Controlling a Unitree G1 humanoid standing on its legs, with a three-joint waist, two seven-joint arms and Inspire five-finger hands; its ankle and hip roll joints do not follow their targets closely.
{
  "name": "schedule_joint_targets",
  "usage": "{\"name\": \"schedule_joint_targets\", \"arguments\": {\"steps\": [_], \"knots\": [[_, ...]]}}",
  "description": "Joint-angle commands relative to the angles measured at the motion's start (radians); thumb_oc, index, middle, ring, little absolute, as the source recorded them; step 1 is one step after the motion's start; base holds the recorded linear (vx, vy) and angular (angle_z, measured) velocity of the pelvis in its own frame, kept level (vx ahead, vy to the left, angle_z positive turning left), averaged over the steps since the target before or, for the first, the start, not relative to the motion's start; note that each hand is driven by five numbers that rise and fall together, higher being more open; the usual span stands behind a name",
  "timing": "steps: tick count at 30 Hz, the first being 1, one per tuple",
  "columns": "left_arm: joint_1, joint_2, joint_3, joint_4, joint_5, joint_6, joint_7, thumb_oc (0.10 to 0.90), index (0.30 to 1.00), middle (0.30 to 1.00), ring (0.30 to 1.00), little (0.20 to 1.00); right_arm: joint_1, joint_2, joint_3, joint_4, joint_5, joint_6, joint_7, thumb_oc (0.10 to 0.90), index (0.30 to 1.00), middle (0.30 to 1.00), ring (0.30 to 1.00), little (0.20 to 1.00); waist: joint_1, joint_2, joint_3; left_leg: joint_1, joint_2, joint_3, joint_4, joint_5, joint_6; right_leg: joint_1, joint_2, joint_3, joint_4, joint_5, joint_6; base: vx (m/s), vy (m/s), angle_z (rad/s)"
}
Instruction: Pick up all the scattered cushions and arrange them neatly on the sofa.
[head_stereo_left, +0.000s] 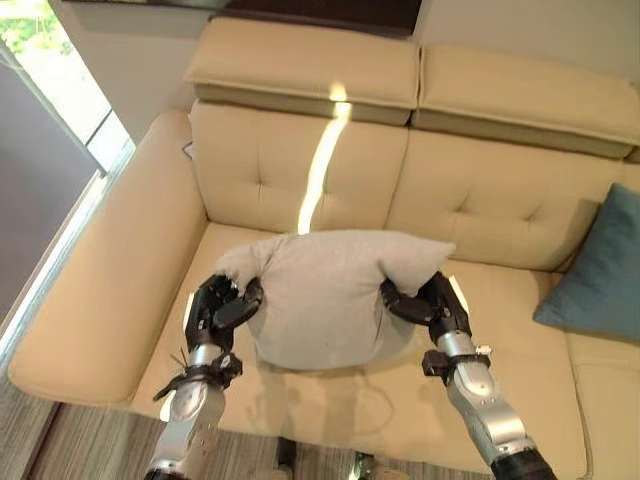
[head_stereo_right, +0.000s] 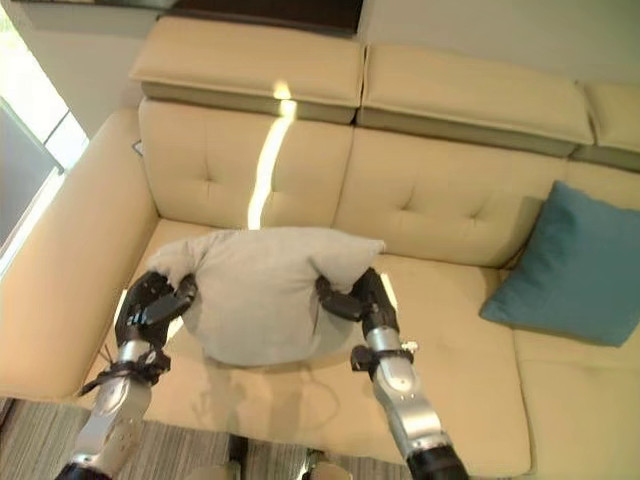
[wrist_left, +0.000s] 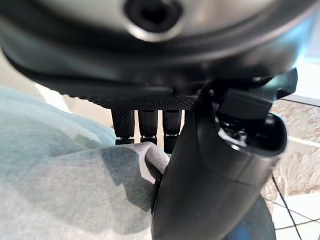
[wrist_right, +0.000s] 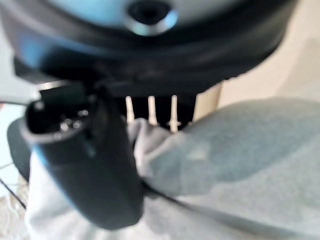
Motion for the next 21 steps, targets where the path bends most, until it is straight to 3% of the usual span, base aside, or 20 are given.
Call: {"name": "schedule_joint_targets", "arguments": {"steps": [1, 10, 13, 16, 21], "knots": [[-0.283, -0.028, -0.112, -0.079, 0.129, -0.151, -0.006, 0.4, 0.3, 0.3, 0.3, 0.3, -0.255, 0.055, 0.067, -0.108, 0.0, -0.164, -0.017, 0.4, 0.3, 0.3, 0.3, 0.3, -0.001, 0.017, -0.082, -0.008, 0.015, -0.009, 0.002, -0.067, -0.05, 0.013, -0.028, -0.007, 0.005, -0.067, 0.111, -0.13, -0.02, 0.18], [-0.738, 0.053, -0.174, 0.132, 0.153, -0.185, 0.121, 0.4, 0.3, 0.3, 0.3, 0.3, -0.63, -0.001, 0.084, 0.041, -0.005, -0.183, -0.138, 0.4, 0.3, 0.3, 0.3, 0.3, -0.015, 0.029, -0.077, -0.187, 0.006, -0.027, 0.002, -0.022, -0.07, -0.146, -0.019, 0.013, 0.005, -0.034, 0.109, -0.1, -0.012, 0.06], [-0.828, 0.077, -0.197, 0.197, 0.149, -0.188, 0.14, 0.4, 0.3, 0.3, 0.3, 0.3, -0.696, -0.017, 0.09, 0.091, 0.002, -0.188, -0.162, 0.4, 0.3, 0.3, 0.3, 0.3, -0.021, 0.031, -0.084, -0.212, 0.003, -0.028, 0.002, -0.021, -0.072, -0.174, -0.017, 0.018, 0.005, -0.033, 0.106, -0.03, 0.005, 0.06], [-0.874, 0.091, -0.209, 0.246, 0.155, -0.182, 0.15, 0.4, 0.3, 0.3, 0.3, 0.3, -0.727, -0.023, 0.09, 0.136, 0.015, -0.19, -0.174, 0.4, 0.3, 0.3, 0.3, 0.3, -0.023, 0.029, -0.084, -0.226, 0.002, -0.024, 0.002, -0.013, -0.073, -0.192, -0.02, 0.02, 0.005, -0.026, 0.104, 0.0, 0.0, 0.0], [-0.836, 0.071, -0.206, 0.25, 0.155, -0.171, 0.147, 0.4, 0.3, 0.3, 0.3, 0.3, -0.69, -0.015, 0.103, 0.149, 0.011, -0.172, -0.16, 0.4, 0.3, 0.3, 0.3, 0.3, -0.028, 0.027, -0.076, -0.22, 0.003, -0.018, 0.002, -0.012, -0.073, -0.19, -0.022, 0.026, 0.005, -0.024, 0.104, 0.0, 0.0, 0.07]]}}
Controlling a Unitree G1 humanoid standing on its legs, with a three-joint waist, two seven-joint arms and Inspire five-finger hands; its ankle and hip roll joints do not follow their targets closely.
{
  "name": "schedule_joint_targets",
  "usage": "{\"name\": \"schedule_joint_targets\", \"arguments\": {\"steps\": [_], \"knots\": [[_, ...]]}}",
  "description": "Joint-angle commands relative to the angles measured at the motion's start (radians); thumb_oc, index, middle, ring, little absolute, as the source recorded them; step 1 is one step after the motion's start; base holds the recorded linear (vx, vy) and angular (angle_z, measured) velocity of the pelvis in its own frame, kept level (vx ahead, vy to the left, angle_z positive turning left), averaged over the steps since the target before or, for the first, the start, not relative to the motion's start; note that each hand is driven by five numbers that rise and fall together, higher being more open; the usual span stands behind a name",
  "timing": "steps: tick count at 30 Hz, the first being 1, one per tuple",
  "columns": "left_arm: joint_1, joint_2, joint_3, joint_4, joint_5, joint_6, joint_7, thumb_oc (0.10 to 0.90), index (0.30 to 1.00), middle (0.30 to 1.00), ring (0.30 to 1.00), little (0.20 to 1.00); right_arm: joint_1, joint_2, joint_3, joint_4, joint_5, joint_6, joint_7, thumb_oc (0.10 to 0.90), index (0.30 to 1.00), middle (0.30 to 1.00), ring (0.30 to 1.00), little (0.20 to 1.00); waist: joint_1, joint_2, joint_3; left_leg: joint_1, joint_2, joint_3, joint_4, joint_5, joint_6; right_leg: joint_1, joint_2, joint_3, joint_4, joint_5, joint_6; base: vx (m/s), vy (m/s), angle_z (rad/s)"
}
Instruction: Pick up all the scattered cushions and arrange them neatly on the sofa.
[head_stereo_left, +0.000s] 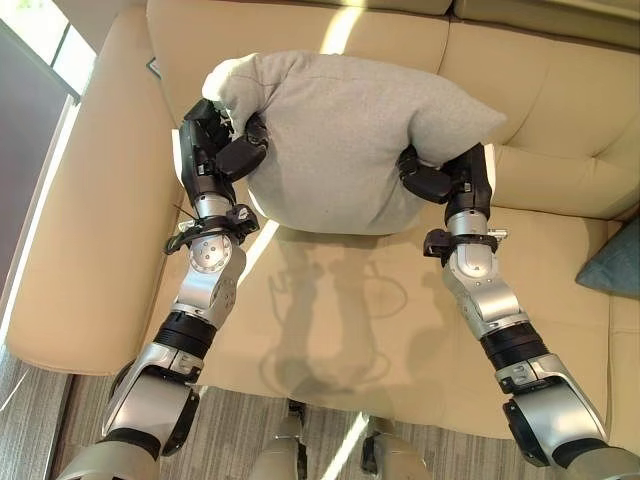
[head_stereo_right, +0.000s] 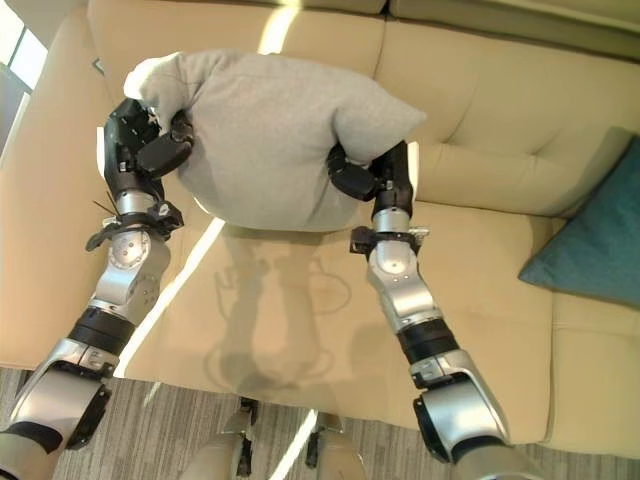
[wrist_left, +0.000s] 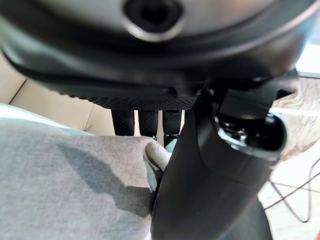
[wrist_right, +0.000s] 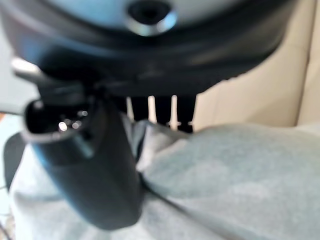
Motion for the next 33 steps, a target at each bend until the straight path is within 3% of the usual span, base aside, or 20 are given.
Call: {"name": "schedule_joint_targets", "arguments": {"steps": [1, 9, 25, 33], "knots": [[-0.145, 0.004, -0.113, -0.068, 0.117, -0.119, -0.054, 0.4, 0.3, 0.3, 0.3, 0.3, -0.151, 0.059, 0.054, -0.097, -0.018, -0.161, 0.034, 0.4, 0.3, 0.3, 0.3, 0.3, -0.006, -0.024, -0.088, 0.027, 0.004, 0.006, -0.085, -0.03, 0.007, -0.004, -0.017, 0.034, 0.004, -0.055, 0.133, 0.01, 0.004, 0.29], [-0.064, -0.006, -0.095, -0.125, 0.127, -0.106, -0.058, 0.4, 0.3, 0.3, 0.3, 0.3, -0.07, 0.073, 0.06, -0.114, -0.035, -0.14, 0.052, 0.4, 0.3, 0.3, 0.3, 0.3, -0.009, -0.029, -0.083, 0.045, 0.008, 0.012, -0.085, -0.033, 0.011, 0.008, -0.014, 0.04, 0.004, -0.057, 0.132, 0.0, -0.004, -0.16], [0.268, -0.043, 0.031, -0.49, 0.129, -0.098, -0.154, 0.4, 0.3, 0.3, 0.3, 0.3, 0.229, 0.093, -0.044, -0.39, -0.053, -0.13, 0.124, 0.4, 0.3, 0.3, 0.3, 0.3, -0.01, -0.045, -0.096, 0.096, 0.006, 0.012, -0.085, -0.05, 0.019, 0.061, -0.019, 0.033, 0.004, -0.068, 0.135, 0.0, 0.001, 0.02], [0.32, -0.054, 0.023, -0.488, 0.14, -0.079, -0.176, 0.4, 0.3, 0.3, 0.3, 0.3, 0.283, 0.108, -0.048, -0.41, -0.078, -0.125, 0.142, 0.4, 0.3, 0.3, 0.3, 0.3, -0.01, -0.05, -0.097, 0.114, 0.008, 0.016, -0.085, -0.052, 0.019, 0.082, -0.021, 0.03, 0.004, -0.07, 0.134, 0.0, 0.0, 0.0]]}}
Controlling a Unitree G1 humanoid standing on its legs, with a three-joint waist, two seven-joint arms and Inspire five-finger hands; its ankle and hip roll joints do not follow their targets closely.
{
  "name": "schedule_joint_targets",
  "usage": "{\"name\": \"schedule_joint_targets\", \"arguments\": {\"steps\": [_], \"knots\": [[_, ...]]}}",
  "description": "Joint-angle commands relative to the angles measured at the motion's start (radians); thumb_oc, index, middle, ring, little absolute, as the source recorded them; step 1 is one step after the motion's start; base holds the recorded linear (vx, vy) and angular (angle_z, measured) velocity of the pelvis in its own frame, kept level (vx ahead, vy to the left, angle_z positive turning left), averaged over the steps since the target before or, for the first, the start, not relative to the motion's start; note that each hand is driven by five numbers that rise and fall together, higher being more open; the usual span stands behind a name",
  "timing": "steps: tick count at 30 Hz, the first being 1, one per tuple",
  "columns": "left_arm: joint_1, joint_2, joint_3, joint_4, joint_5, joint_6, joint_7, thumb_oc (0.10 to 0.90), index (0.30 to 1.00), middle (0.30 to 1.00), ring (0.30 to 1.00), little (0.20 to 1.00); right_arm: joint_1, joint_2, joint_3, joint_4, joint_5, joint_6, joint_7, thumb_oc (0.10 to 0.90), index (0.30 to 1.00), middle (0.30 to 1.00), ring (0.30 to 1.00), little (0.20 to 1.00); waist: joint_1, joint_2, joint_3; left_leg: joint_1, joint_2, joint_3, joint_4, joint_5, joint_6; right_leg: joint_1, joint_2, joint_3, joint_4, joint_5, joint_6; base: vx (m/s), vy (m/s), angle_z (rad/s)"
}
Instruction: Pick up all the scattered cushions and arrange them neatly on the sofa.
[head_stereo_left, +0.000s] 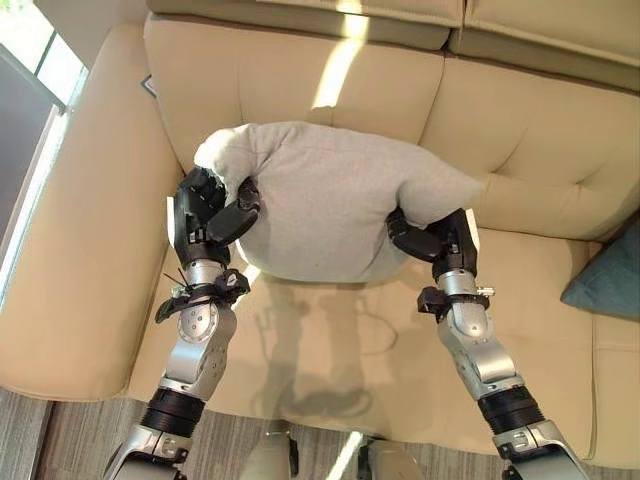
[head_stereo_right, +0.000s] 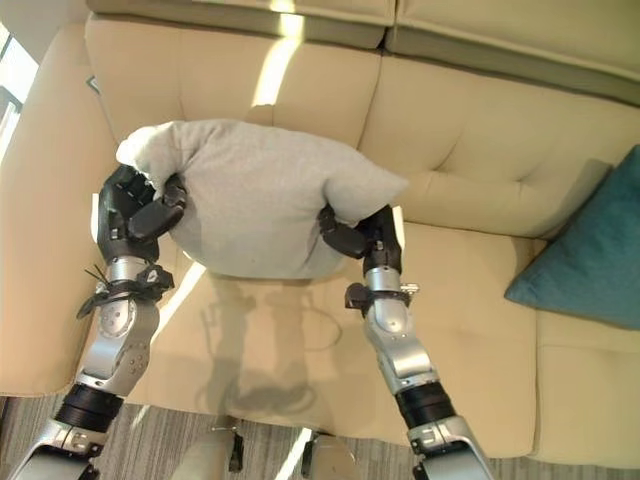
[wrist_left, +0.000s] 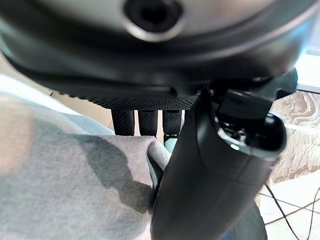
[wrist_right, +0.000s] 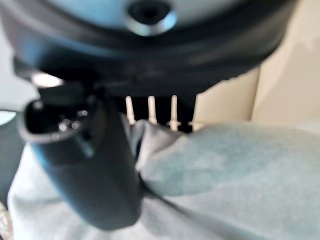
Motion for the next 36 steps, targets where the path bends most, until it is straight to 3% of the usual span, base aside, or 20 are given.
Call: {"name": "schedule_joint_targets", "arguments": {"steps": [1, 11, 13, 14, 15, 21, 28, 36], "knots": [[-0.098, -0.025, -0.07, -0.112, 0.103, -0.09, -0.123, 0.4, 0.3, 0.3, 0.3, 0.3, -0.062, 0.036, 0.019, -0.166, -0.044, -0.121, 0.045, 0.4, 0.3, 0.3, 0.3, 0.3, 0.004, -0.002, -0.144, 0.035, 0.003, 0.015, 0.003, -0.128, -0.022, -0.05, -0.009, -0.019, 0.008, 0.003, 0.065, 0.0, 0.0, 0.0], [-0.188, -0.01, -0.118, 0.094, 0.189, -0.068, -0.069, 0.4, 0.3, 0.3, 0.3, 0.3, -0.099, 0.032, 0.034, -0.068, -0.129, -0.104, -0.014, 0.4, 0.3, 0.3, 0.3, 0.3, -0.011, 0.0, -0.157, 0.009, 0.009, 0.025, 0.003, -0.125, -0.023, -0.077, -0.01, -0.019, 0.008, 0.008, 0.066, 0.0, 0.002, -0.01], [-0.206, -0.004, -0.124, 0.127, 0.2, -0.061, -0.058, 0.753, 0.829, 0.829, 0.829, 0.829, -0.1, 0.029, 0.037, -0.052, -0.142, -0.095, -0.023, 0.529, 0.493, 0.493, 0.493, 0.493, -0.016, 0.0, -0.16, 0.006, 0.011, 0.029, 0.003, -0.124, -0.023, -0.082, -0.01, -0.018, 0.008, 0.009, 0.066, 0.0, 0.0, 0.0], [-0.217, 0.004, -0.129, 0.146, 0.218, -0.054, -0.053, 0.8, 0.9, 0.9, 0.9, 0.9, -0.101, 0.028, 0.037, -0.039, -0.149, -0.089, -0.03, 0.584, 0.575, 0.575, 0.575, 0.575, -0.019, 0.001, -0.16, 0.005, 0.011, 0.03, 0.003, -0.124, -0.023, -0.083, -0.01, -0.018, 0.008, 0.009, 0.065, 0.0, 0.0, 0.0], [-0.226, 0.018, -0.13, 0.164, 0.236, -0.046, -0.051, 0.8, 0.9, 0.9, 0.9, 0.9, -0.103, 0.024, 0.034, -0.028, -0.16, -0.085, -0.039, 0.8, 0.9, 0.9, 0.9, 0.9, -0.022, 0.001, -0.161, 0.005, 0.012, 0.031, 0.003, -0.125, -0.022, -0.084, -0.009, -0.017, 0.008, 0.01, 0.065, 0.01, -0.004, -0.03], [-0.19, 0.126, -0.054, 0.278, 0.285, -0.016, -0.053, 0.8, 0.9, 0.9, 0.9, 0.9, -0.136, -0.072, -0.027, 0.091, -0.22, -0.044, -0.09, 0.8, 0.9, 0.9, 0.9, 0.9, -0.017, 0.007, -0.164, 0.019, 0.014, 0.039, 0.003, -0.135, -0.019, -0.074, -0.007, -0.018, 0.008, 0.005, 0.064, 0.03, -0.005, -0.06], [-0.094, 0.168, 0.076, 0.391, 0.22, -0.006, -0.044, 0.8, 0.9, 0.9, 0.9, 0.9, -0.135, -0.158, -0.107, 0.221, -0.219, -0.008, -0.137, 0.8, 0.9, 0.9, 0.9, 0.9, -0.006, 0.013, -0.173, 0.016, 0.013, 0.036, 0.003, -0.13, -0.018, -0.072, -0.004, -0.024, 0.008, 0.002, 0.058, 0.01, -0.002, -0.02], [0.119, 0.179, 0.198, 0.439, 0.282, 0.006, -0.093, 0.8, 0.9, 0.9, 0.9, 0.9, 0.059, -0.224, -0.244, 0.219, -0.215, -0.027, -0.093, 0.8, 0.9, 0.9, 0.9, 0.9, -0.005, 0.013, -0.184, 0.042, 0.021, 0.03, 0.003, -0.137, -0.021, -0.044, 0.002, -0.034, 0.008, -0.012, 0.055, 0.04, -0.015, 0.02]]}}
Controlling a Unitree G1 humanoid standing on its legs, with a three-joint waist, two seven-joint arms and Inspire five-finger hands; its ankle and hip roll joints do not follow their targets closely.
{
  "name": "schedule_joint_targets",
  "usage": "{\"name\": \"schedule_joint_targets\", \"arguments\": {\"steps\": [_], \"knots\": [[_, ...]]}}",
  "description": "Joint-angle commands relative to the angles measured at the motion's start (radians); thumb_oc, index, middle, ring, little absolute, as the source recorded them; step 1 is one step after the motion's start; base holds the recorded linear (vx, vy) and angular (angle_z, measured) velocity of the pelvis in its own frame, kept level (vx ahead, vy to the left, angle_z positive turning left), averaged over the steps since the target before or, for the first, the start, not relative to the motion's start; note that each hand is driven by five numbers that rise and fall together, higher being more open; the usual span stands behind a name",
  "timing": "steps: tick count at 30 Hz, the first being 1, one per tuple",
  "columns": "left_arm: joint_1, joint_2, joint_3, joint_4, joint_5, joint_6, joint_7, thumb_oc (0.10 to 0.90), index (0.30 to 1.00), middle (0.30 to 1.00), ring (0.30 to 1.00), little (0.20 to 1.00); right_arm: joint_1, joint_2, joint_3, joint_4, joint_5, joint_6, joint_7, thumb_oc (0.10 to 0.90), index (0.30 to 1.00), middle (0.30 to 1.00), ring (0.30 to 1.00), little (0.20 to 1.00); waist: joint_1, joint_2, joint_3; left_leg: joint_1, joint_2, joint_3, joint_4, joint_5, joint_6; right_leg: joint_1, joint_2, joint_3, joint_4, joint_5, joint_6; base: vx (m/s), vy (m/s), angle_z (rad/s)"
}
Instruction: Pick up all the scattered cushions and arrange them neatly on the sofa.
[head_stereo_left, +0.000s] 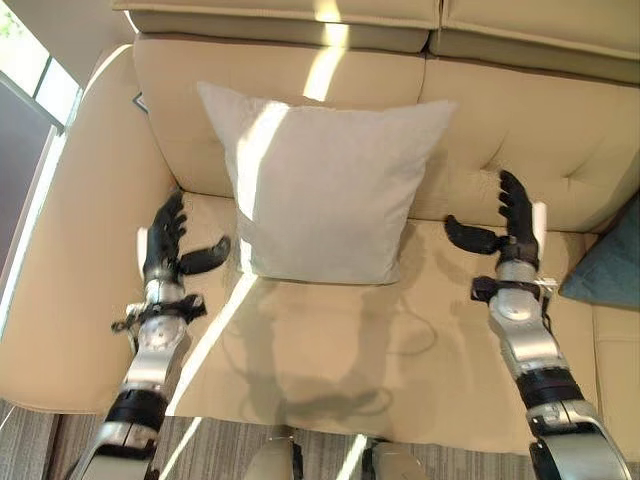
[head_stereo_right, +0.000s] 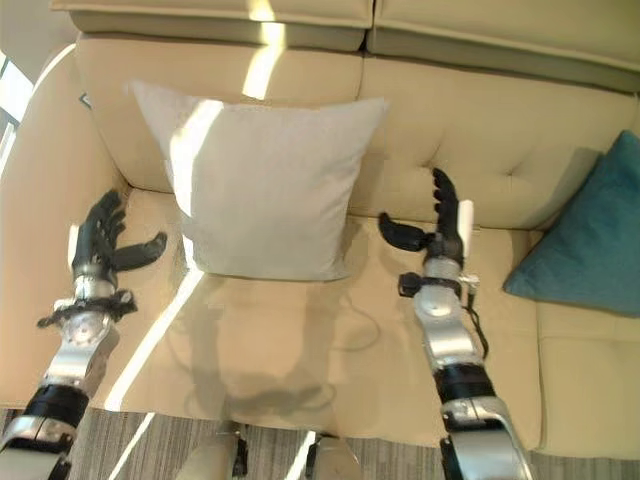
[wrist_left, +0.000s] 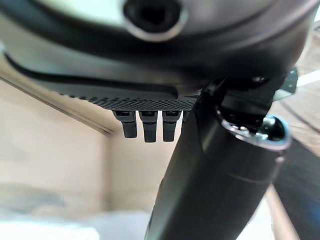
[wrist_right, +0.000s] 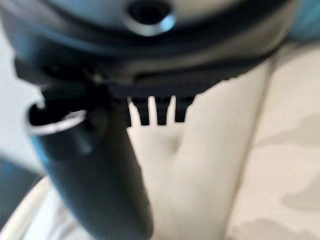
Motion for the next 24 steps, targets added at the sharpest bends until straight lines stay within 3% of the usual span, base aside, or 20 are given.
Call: {"name": "schedule_joint_targets", "arguments": {"steps": [1, 5, 11, 17, 19, 24], "knots": [[0.103, 0.033, 0.067, 0.026, 0.092, -0.061, -0.049, 0.8, 0.9, 0.9, 0.9, 0.9, 0.147, -0.075, -0.03, -0.033, -0.028, -0.086, 0.033, 0.8, 0.9, 0.9, 0.9, 0.9, -0.001, -0.022, -0.163, 0.05, 0.008, 0.003, 0.002, -0.119, -0.019, -0.024, -0.01, -0.036, 0.008, -0.017, 0.061, 0.04, -0.026, 0.0], [0.218, -0.022, 0.109, 0.038, 0.089, -0.053, -0.087, 0.8, 0.9, 0.9, 0.9, 0.9, 0.259, -0.054, -0.054, -0.032, -0.047, -0.09, 0.082, 0.8, 0.9, 0.9, 0.9, 0.9, 0.001, -0.024, -0.153, 0.086, 0.014, 0.004, 0.002, -0.125, -0.02, 0.013, -0.007, -0.041, 0.008, -0.031, 0.06, 0.04, -0.036, 0.02], [0.364, -0.131, 0.123, 0.178, 0.081, -0.025, -0.139, 0.8, 0.9, 0.9, 0.9, 0.9, 0.418, 0.028, -0.059, 0.034, -0.076, -0.084, 0.144, 0.8, 0.9, 0.9, 0.9, 0.9, 0.0, -0.025, -0.132, 0.172, 0.029, 0.005, 0.002, -0.136, -0.019, 0.095, 0.001, -0.049, 0.008, -0.054, 0.054, 0.04, -0.069, -0.04], [0.384, -0.202, 0.086, 0.421, 0.1, 0.004, -0.175, 0.8, 0.9, 0.9, 0.9, 0.9, 0.451, 0.068, 0.06, 0.187, -0.164, -0.078, 0.19, 0.8, 0.9, 0.9, 0.9, 0.9, 0.001, -0.027, -0.129, 0.238, 0.045, 0.008, 0.002, -0.137, -0.024, 0.166, 0.019, -0.049, 0.008, -0.075, 0.044, -0.01, -0.103, 0.0], [0.369, -0.229, 0.05, 0.541, 0.136, 0.018, -0.178, 0.8, 0.9, 0.9, 0.9, 0.9, 0.445, 0.092, 0.144, 0.282, -0.198, -0.077, 0.21, 0.8, 0.9, 0.9, 0.9, 0.9, 0.002, -0.029, -0.133, 0.269, 0.059, 0.006, 0.002, -0.136, -0.032, 0.199, 0.031, -0.048, 0.008, -0.089, 0.035, 0.01, -0.122, -0.01], [0.338, -0.249, 0.002, 0.632, 0.196, 0.035, -0.162, 0.8, 0.9, 0.9, 0.9, 0.9, 0.424, 0.116, 0.215, 0.37, -0.208, -0.073, 0.218, 0.8, 0.9, 0.9, 0.9, 0.9, 0.009, -0.031, -0.112, 0.286, 0.082, -0.001, 0.022, -0.125, -0.045, 0.229, 0.052, -0.047, 0.008, -0.11, 0.02, -0.03, -0.118, 0.04]]}}
